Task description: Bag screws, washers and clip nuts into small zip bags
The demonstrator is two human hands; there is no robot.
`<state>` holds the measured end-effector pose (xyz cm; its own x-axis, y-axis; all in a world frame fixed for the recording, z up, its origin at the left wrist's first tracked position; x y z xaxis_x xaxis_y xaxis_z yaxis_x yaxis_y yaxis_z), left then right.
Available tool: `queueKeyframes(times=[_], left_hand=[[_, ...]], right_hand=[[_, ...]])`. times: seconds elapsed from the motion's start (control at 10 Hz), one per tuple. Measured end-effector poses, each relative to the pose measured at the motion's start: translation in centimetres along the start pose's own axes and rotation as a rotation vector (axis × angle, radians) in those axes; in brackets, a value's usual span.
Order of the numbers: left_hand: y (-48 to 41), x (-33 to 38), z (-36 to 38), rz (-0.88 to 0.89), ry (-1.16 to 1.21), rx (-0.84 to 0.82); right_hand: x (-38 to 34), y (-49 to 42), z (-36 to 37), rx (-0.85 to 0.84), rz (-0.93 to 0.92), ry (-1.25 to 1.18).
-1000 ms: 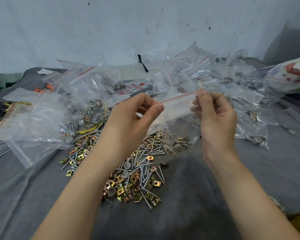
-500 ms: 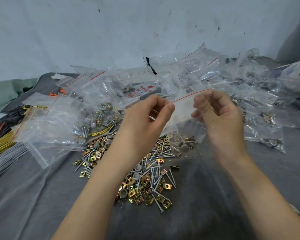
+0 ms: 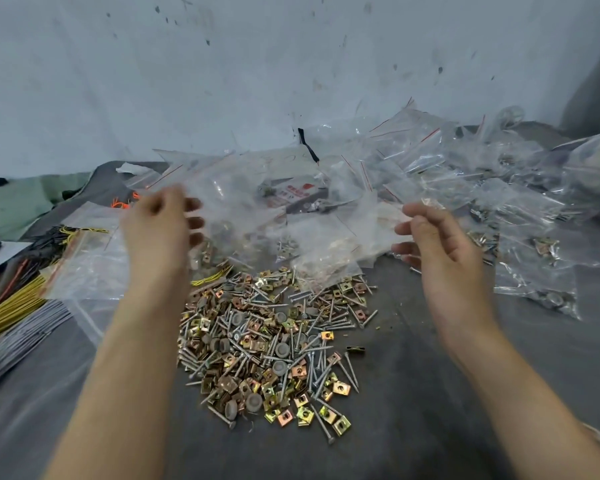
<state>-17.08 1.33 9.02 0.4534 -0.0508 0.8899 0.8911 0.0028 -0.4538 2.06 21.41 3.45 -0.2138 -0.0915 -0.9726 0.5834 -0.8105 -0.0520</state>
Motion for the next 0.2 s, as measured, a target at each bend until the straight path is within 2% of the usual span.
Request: queueKeyframes(times=[0.1, 0.2], left_hand=[[-2.1, -0.6, -2.4, -0.027, 0.057, 0.203], [-1.9, 0.5, -1.6, 0.075, 0.061, 0.163]], right_hand=[[0.0, -0.3, -0.3, -0.011, -0.009, 0.020], [0.0, -0.5, -0.4, -0.014, -0.023, 0.042]])
Point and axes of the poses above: each hand's wrist, its own y-axis away from the middle knuckle, its own z-axis out of the palm, x = y × z, the point moved 2 cm from there along -y, towards the middle knuckle, and after that the axes turned 15 degrees about z, right-handed, at the moved point
